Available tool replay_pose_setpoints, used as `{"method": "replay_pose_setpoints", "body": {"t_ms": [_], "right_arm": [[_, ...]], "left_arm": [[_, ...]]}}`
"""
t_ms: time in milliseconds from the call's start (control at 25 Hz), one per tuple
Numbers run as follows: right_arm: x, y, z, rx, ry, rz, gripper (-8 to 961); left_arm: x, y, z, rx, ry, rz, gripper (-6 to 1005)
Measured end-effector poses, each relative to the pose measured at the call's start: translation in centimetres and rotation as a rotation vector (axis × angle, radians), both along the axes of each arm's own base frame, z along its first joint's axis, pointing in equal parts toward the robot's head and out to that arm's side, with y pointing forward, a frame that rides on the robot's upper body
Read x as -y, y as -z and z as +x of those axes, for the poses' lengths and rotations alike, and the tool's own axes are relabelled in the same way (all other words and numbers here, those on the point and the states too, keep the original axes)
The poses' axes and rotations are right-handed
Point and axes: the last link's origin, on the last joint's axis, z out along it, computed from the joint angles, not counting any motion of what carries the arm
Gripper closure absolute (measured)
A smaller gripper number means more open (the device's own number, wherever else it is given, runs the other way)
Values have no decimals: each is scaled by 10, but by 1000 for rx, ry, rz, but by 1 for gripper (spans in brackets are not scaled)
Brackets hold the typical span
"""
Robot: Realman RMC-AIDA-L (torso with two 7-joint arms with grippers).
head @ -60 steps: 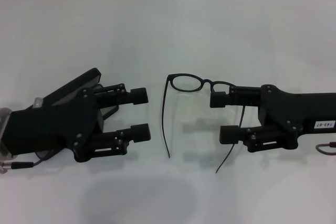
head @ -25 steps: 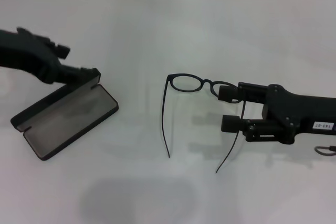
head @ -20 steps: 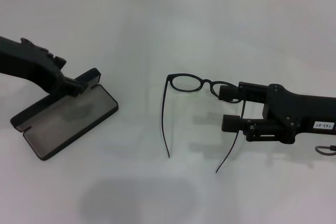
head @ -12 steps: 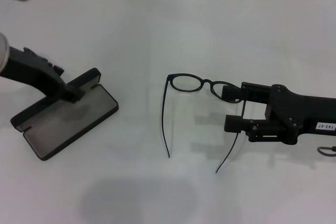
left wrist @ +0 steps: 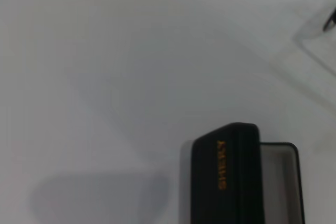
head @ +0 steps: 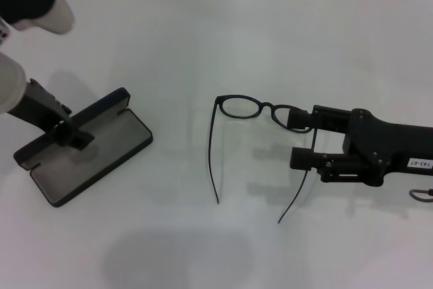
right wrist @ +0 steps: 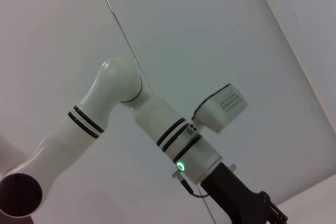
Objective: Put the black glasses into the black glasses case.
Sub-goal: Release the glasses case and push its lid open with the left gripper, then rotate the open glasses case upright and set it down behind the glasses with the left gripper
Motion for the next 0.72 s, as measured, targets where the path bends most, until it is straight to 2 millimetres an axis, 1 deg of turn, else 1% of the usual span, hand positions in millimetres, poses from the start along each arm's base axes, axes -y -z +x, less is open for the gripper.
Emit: {"method": "replay_pose_setpoints", "body": {"t_ms": [120,440,680,720], "right_arm": [[1,0,1,-4,8,4,153],[3,-4,7,-16,32,19,154],[4,-5,7,-21,30,17,154],[5,-5,7,-24,26,14,154]], "left_arm": [[0,4,3,-14,11,-16,439],[-3,2,8,-16,22,-4,489],[-4,0,12,-19,38,5,721],[-5,-1,14,-19,51,14,735]]}}
